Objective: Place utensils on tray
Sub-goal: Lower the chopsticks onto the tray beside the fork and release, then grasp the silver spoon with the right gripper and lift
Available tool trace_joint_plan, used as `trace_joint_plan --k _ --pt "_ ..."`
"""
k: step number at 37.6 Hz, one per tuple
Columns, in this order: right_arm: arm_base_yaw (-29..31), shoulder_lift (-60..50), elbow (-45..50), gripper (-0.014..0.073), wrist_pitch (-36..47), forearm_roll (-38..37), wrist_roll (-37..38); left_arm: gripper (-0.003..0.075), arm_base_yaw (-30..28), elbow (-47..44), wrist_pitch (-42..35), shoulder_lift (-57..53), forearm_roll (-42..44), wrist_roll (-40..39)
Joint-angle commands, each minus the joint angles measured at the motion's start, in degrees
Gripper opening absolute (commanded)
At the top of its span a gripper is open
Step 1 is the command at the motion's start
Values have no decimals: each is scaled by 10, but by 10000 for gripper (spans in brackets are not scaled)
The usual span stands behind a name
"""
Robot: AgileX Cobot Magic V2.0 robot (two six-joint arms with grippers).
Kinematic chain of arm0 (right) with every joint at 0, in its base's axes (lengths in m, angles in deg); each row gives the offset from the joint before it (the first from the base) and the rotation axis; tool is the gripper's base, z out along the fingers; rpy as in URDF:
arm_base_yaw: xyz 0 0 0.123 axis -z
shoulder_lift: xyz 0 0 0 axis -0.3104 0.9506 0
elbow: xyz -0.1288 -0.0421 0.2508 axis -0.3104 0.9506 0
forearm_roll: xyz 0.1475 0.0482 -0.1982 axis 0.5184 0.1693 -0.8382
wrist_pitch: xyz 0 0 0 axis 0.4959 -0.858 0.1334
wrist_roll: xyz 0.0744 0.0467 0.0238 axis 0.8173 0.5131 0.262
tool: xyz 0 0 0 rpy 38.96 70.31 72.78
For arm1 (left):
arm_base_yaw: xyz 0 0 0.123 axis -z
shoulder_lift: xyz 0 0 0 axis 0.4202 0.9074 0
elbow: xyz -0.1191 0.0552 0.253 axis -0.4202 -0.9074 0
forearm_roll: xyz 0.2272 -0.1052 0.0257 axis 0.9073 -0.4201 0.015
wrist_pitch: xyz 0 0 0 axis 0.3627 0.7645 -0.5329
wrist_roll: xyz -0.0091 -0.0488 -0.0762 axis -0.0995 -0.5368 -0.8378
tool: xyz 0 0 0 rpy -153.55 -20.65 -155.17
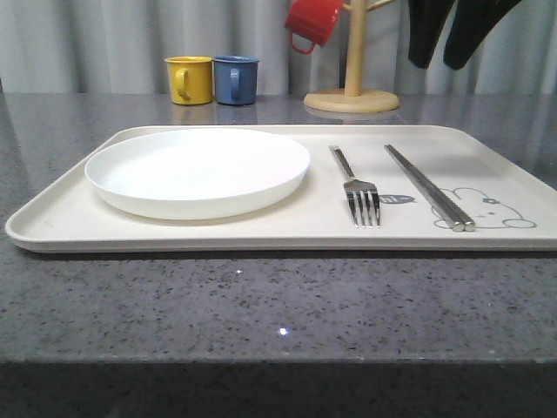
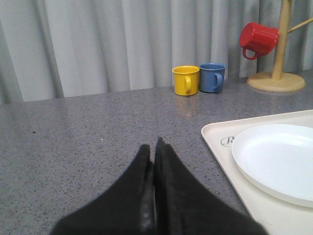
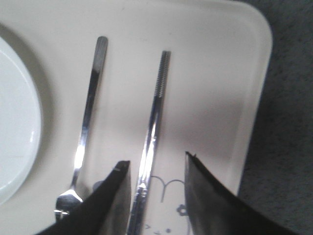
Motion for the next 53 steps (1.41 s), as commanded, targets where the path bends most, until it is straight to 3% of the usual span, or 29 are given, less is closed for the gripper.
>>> trace_joint_plan --k 1,6,13,19,45,53 --pt "35 -46 -11 299 -63 -48 -36 -18 0 15 -46 5 -4 -5" --pt "114 -70 5 299 -63 -78 -62 -18 0 15 -46 5 -4 -5" --pt "264 -66 36 299 -63 -60 -121 -18 0 15 -46 5 -4 -5" --pt "324 -32 45 299 -62 -35 -166 -18 0 15 -48 5 -4 -5" --pt "332 86 45 295 -36 -33 -175 -18 0 15 -49 5 -4 -5" --pt "332 86 45 168 -33 -33 -175 -18 0 15 -49 5 -4 -5"
